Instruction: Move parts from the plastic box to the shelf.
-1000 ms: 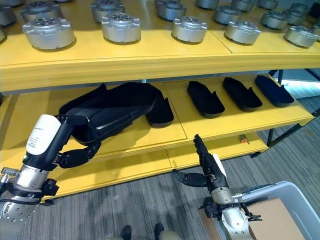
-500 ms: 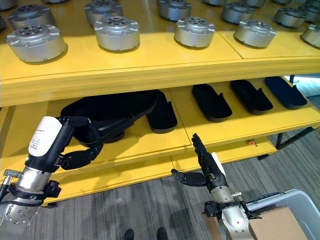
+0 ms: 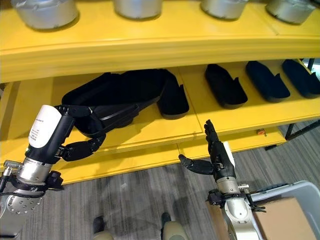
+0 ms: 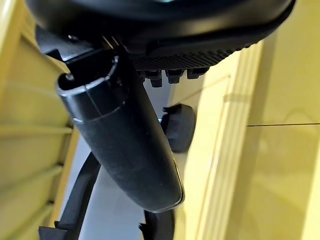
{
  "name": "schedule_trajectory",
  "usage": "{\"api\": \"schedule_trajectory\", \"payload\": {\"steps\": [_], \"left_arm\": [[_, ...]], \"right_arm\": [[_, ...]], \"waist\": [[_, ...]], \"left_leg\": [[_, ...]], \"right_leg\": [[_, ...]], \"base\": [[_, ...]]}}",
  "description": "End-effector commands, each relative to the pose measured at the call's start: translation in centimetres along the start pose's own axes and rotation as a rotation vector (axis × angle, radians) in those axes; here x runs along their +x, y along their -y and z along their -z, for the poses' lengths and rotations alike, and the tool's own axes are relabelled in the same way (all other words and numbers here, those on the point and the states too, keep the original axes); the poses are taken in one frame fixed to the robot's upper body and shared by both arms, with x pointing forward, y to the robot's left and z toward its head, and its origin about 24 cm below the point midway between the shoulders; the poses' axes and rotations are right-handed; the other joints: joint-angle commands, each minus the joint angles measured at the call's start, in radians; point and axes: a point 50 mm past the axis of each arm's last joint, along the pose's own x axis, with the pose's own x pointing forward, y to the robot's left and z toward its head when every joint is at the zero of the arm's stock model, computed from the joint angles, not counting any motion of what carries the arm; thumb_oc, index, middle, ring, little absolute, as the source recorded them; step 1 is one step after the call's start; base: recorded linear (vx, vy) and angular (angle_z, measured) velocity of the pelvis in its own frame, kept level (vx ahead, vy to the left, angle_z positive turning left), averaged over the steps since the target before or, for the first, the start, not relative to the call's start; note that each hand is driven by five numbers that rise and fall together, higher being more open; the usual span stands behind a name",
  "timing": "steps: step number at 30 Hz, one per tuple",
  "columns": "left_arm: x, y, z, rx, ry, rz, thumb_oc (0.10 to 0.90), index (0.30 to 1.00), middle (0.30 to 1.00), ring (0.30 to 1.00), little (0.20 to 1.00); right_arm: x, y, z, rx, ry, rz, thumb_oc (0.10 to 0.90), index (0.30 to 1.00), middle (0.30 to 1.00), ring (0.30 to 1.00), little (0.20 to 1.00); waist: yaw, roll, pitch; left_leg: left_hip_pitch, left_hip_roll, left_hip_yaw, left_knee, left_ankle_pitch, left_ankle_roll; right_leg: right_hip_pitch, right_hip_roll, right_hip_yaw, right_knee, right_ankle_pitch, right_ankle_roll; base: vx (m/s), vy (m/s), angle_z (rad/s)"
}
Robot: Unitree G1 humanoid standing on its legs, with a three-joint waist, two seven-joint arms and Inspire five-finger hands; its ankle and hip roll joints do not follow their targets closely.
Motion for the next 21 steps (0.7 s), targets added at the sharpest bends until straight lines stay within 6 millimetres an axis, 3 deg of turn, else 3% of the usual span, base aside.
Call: {"api": "schedule_trajectory", "payload": {"steps": [1, 6, 9, 12, 21], "left_arm": [[1.5, -3.9, -2.9, -0.035, 0.172, -0.32, 0.4, 0.3, 0.3, 0.3, 0.3], [2.1, -4.1, -3.7, -0.038, 0.225, -0.341, 0.4, 0.3, 0.3, 0.3, 0.3], [2.2, -4.0, -3.9, -0.025, 0.236, -0.328, 0.4, 0.3, 0.3, 0.3, 0.3], [2.2, -4.1, -3.9, -0.017, 0.234, -0.346, 0.4, 0.3, 0.3, 0.3, 0.3], [0.7, -4.0, -1.8, 0.059, 0.095, -0.356, 0.4, 0.3, 0.3, 0.3, 0.3]], "right_arm": [[1.6, -0.5, -4.3, -0.004, 0.257, -0.061, 0.9, 1.0, 1.0, 1.0, 1.0], [1.3, -1.6, -3.8, 0.04, 0.229, -0.085, 0.9, 1.0, 1.0, 1.0, 1.0], [1.1, -1.8, -3.7, 0.032, 0.217, -0.096, 0.9, 1.0, 1.0, 1.0, 1.0], [0.7, -1.8, -3.3, 0.021, 0.189, -0.108, 0.9, 1.0, 1.0, 1.0, 1.0], [0.3, -1.4, -2.6, 0.029, 0.146, -0.089, 0.9, 1.0, 1.0, 1.0, 1.0]], "waist": [[0.032, 0.047, -0.102], [0.04, 0.015, -0.093], [0.038, 0.003, -0.089], [0.041, -0.027, -0.096], [0.065, -0.09, -0.122]], "left_leg": [[0.024, 0.028, -0.034, -0.052, 0.085, 0.065], [-0.004, -0.037, -0.02, 0.074, -0.018, 0.071], [-0.015, -0.059, -0.017, 0.122, -0.051, 0.073], [-0.043, -0.093, -0.01, 0.219, -0.114, 0.078], [-0.044, -0.114, 0.02, 0.32, -0.205, 0.109]], "right_leg": [[0.001, 0.008, 0.03, 0.064, -0.035, -0.005], [0.092, -0.084, 0.008, -0.041, 0.018, 0.043], [0.114, -0.108, -0.001, -0.063, 0.028, 0.051], [0.152, -0.155, -0.009, -0.098, 0.046, 0.072], [0.191, -0.19, 0.005, -0.137, 0.085, 0.098]], "base": [[0.06, 0.26, -0.08], [0.05, 0.23, 0.15], [0.02, 0.157, 0.05], [0.04, 0.183, 0.07], [0.03, 0.095, -0.03]]}}
